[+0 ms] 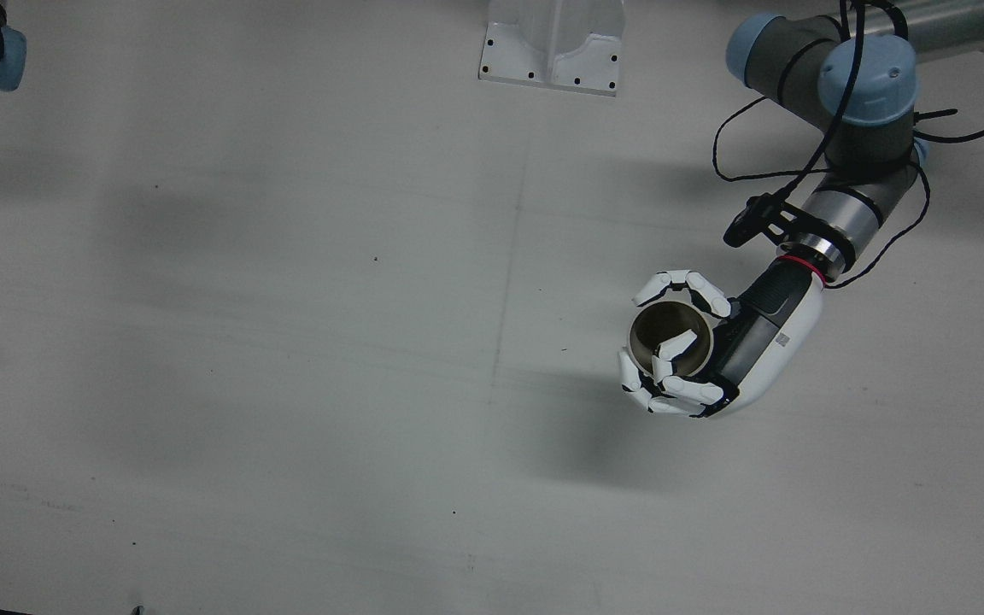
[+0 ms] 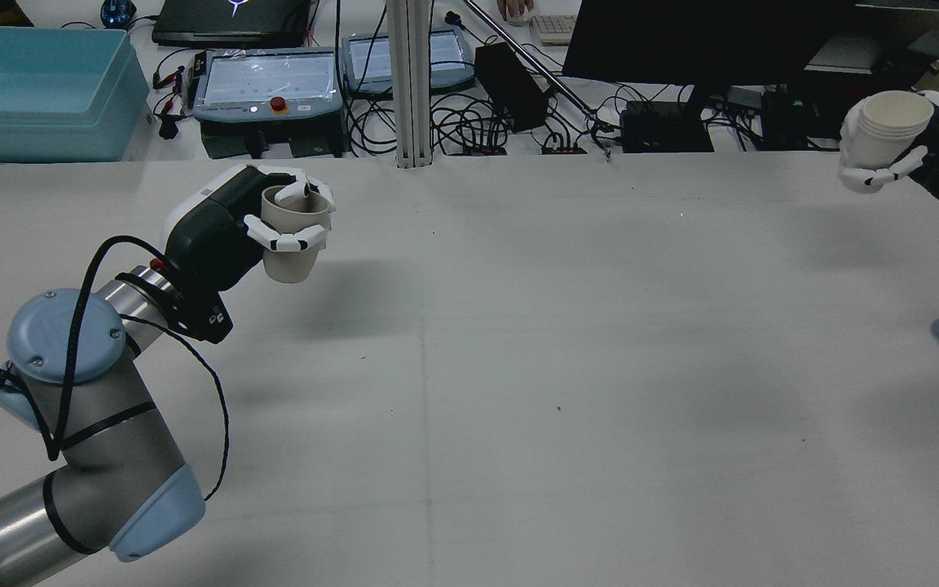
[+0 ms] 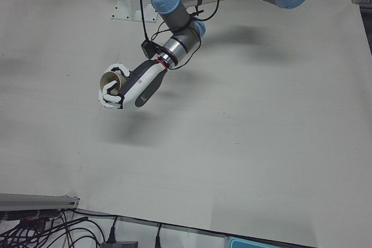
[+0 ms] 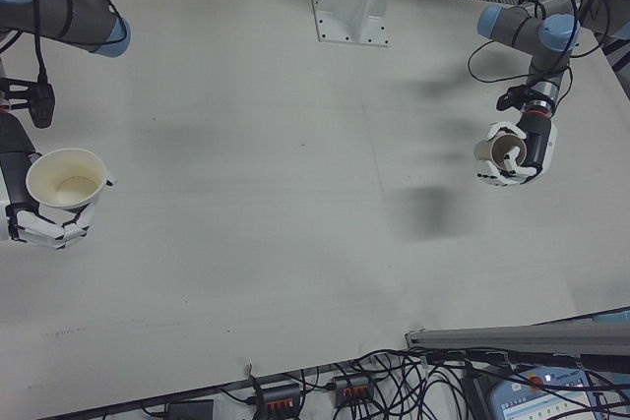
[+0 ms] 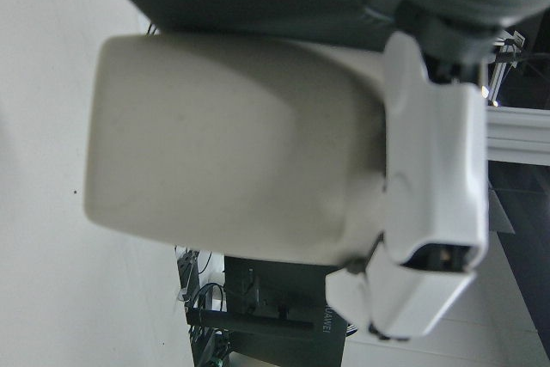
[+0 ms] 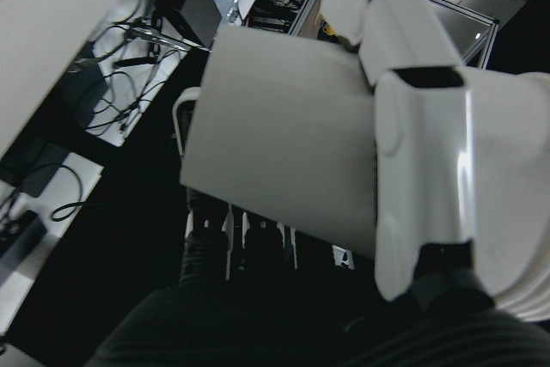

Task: Pour water
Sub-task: 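Raise both held cups toward the middle of the table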

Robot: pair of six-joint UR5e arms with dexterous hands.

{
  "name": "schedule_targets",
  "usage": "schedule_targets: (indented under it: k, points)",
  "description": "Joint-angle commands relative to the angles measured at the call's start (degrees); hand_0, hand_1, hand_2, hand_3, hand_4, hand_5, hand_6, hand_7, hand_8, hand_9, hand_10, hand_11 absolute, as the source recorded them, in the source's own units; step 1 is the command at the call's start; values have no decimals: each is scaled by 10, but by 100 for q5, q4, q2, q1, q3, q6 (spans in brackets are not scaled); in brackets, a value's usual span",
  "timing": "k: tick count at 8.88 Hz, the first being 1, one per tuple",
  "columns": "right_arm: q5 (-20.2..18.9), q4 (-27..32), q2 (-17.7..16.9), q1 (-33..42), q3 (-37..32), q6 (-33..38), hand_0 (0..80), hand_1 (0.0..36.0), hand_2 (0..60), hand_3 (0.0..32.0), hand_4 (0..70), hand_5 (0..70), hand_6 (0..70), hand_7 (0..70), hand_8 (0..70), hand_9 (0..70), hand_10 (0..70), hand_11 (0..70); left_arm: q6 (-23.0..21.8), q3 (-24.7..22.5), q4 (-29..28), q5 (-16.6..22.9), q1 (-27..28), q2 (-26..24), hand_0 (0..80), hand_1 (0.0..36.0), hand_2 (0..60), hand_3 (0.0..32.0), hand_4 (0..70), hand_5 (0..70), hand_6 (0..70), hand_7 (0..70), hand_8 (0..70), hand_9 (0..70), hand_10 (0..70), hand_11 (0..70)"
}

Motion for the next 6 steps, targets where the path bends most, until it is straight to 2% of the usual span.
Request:
schedule_targets:
  k: [1,2,3,4,5,6]
  points:
    - [-33,-2004,1146,265,1619,-364,800,360,600,0,700,700,700,700,700,700,673,700,62,744,289,423,10,-881,795,352,600,0,700,700,700,700,700,700,700,700]
    - [-33,-2827,1629,265,2215,-967,800,360,600,0,700,700,700,700,700,700,692,700,80,744,289,414,149,-864,797,333,600,0,700,700,700,700,700,700,700,700]
    - [-24,-3810,2373,126,2770,-1800,800,360,600,0,700,700,700,700,700,700,692,700,107,744,297,397,350,-872,800,306,600,0,700,700,700,700,700,700,700,700]
    - [28,-4507,2963,-197,2967,-2391,800,360,600,0,700,700,700,700,700,700,692,700,159,744,306,379,509,-881,800,301,600,0,700,700,700,700,700,700,700,700]
    - [98,-4697,3178,-775,2934,-2928,800,360,600,0,700,700,700,700,700,700,700,700,168,709,306,344,580,-898,800,303,600,0,700,700,700,700,700,700,700,700]
    - [595,-4803,3128,-1424,2933,-3464,800,360,600,0,700,700,700,700,700,700,700,700,168,622,306,344,616,-907,800,304,600,0,694,700,700,700,700,700,700,700]
